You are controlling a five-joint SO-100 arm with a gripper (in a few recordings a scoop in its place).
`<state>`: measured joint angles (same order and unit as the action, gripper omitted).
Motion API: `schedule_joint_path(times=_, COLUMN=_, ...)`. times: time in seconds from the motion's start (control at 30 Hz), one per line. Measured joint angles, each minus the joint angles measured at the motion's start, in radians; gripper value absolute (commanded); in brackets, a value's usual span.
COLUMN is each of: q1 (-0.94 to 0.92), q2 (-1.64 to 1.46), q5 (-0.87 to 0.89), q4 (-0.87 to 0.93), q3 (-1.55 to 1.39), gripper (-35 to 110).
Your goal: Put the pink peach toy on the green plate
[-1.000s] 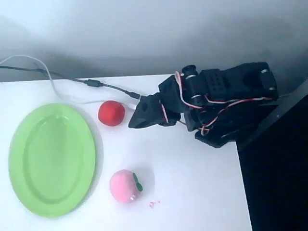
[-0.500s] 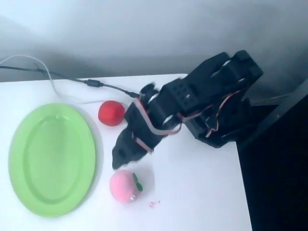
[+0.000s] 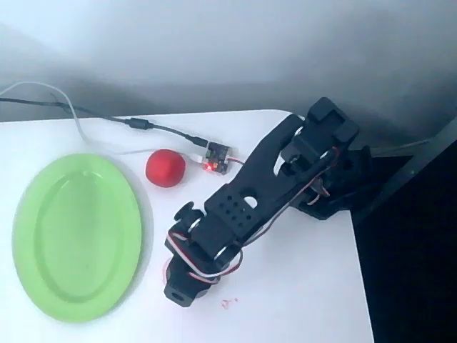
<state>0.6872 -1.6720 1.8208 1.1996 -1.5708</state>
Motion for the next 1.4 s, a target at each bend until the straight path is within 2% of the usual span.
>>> schedule_joint_path(times=0.57, q1=-0.018, q2=0.175, q5=-0.035, q4=-0.058, q3=0.084, gripper=46)
schedule_joint_path(times=1.03, q1=-0.037, q2=0.304, q5=-0.029, q4=-0.06, q3=0.124, gripper=39)
schedule_joint_path(times=1.2, q1=-0.037, q2=0.319, q5=-0.029, q4=-0.043, q3=0.124, gripper=27)
schedule_joint_path(times=1.33, q1=-0.037, q2=0.333, q5=-0.011, q4=0.034, q3=0.127, gripper=4)
schedule_joint_path(times=1.4, q1=-0.04, q2=0.348, q5=-0.025, q4=0.08, q3=0.132, gripper=0)
